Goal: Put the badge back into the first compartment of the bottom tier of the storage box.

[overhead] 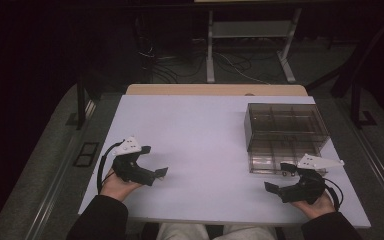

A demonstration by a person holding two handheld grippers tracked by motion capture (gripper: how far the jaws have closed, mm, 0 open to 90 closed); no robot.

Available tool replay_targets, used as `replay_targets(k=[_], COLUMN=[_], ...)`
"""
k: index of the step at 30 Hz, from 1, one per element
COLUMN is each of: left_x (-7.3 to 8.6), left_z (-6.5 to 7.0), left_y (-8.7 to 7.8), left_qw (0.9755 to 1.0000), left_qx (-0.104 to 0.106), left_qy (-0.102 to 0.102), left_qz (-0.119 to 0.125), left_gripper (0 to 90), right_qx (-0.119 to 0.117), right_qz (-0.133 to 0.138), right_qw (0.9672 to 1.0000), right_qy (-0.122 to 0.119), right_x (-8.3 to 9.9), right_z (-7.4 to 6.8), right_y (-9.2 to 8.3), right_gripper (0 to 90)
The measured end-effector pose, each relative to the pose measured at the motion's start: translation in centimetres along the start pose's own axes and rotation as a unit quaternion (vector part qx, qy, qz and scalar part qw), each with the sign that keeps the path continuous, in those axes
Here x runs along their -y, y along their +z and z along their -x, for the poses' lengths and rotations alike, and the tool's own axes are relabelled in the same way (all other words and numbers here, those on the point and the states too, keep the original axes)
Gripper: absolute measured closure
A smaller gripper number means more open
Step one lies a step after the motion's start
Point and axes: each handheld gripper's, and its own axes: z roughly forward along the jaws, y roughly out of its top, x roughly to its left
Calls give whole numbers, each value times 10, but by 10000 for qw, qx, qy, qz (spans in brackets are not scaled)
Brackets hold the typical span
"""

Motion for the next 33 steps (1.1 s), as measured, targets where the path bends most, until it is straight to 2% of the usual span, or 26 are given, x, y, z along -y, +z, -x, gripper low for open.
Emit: replay_targets(k=[3, 9, 14, 17, 20, 25, 29, 33], left_x=[-7, -20, -26, -26, -25, -20, -18, -17], left_z=[-3, -11, -19, -25, -30, -35, -40, -45], left_y=[-3, -5, -4, 0, 5, 15, 20, 22], left_qw=[10000, 9990, 9969, 9948, 9937, 9899, 9874, 9866], left_qx=[-35, -103, -141, -200, -169, -130, -15, 39], left_qy=[33, 233, 376, 468, 451, 522, 590, 600], left_qz=[-64, -375, -670, -887, -1011, -1313, -1471, -1518], left_gripper=[0, 0, 0, 0, 0, 0, 0, 0], right_qx=[1, 5, -3, -20, -21, -19, -22, -26], right_qz=[-1, -18, -52, -47, -36, -23, -28, -56], right_qw=[10000, 10000, 10000, 10000, 10000, 10000, 10000, 9999], right_qy=[-13, -23, -35, -30, -69, -64, -66, -89], right_x=[0, 0, 0, 0, -1, -1, -1, -1], right_z=[0, -1, -1, -1, -1, 0, 0, -1], right_y=[0, 0, 0, 0, -1, -1, -1, 0], right_gripper=[2, 2, 2, 3, 3, 3, 2, 3])
